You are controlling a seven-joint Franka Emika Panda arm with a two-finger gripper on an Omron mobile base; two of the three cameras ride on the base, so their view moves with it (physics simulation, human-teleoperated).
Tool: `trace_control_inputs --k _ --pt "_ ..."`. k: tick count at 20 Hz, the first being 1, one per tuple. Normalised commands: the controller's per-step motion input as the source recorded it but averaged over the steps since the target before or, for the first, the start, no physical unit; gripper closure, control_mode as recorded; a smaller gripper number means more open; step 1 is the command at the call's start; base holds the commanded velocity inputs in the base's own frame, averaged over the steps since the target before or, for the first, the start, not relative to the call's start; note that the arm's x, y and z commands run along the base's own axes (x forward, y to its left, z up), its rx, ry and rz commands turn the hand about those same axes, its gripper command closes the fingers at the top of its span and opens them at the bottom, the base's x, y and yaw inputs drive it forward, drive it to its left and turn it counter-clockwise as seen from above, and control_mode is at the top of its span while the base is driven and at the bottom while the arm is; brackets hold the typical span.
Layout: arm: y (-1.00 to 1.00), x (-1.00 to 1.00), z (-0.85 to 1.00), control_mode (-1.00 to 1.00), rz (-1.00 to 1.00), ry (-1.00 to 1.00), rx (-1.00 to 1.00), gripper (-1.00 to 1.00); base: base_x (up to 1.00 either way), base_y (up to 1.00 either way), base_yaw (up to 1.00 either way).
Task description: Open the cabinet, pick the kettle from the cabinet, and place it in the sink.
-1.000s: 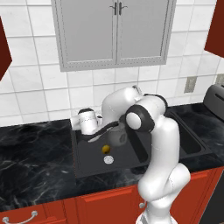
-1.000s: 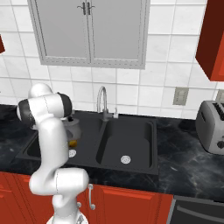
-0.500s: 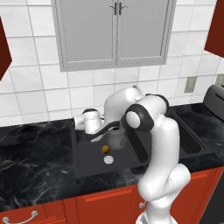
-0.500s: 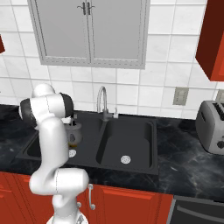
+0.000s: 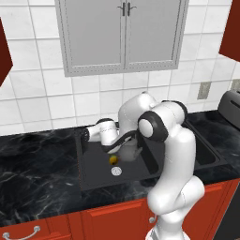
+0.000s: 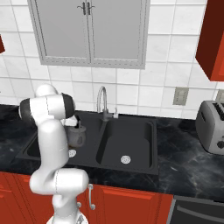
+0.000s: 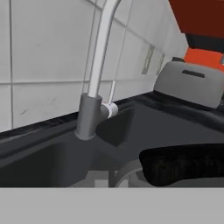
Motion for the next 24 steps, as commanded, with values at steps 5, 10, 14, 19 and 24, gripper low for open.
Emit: trace_control_inputs --k 5,10,14,19,24 --pt "-0.05 -0.12 -0.51 -1.0 0.03 -0.28 0.01 1.0 0.0 0.0 0.0" --pt "0.0 -0.14 -0.51 -1.0 0.0 -0.27 0.0 1.0 0.0 0.0 0.0" --pt "0.02 -0.15 -0.54 -1.0 -0.05 -0.19 0.05 1.0 0.0 0.0 0.0" --pt "0.03 -0.14 -0.56 -1.0 -0.08 -0.12 0.09 1.0 0.0 0.0 0.0" --pt "0.0 -0.11 -0.56 -1.0 -0.06 -0.13 0.12 1.0 0.0 0.0 0.0"
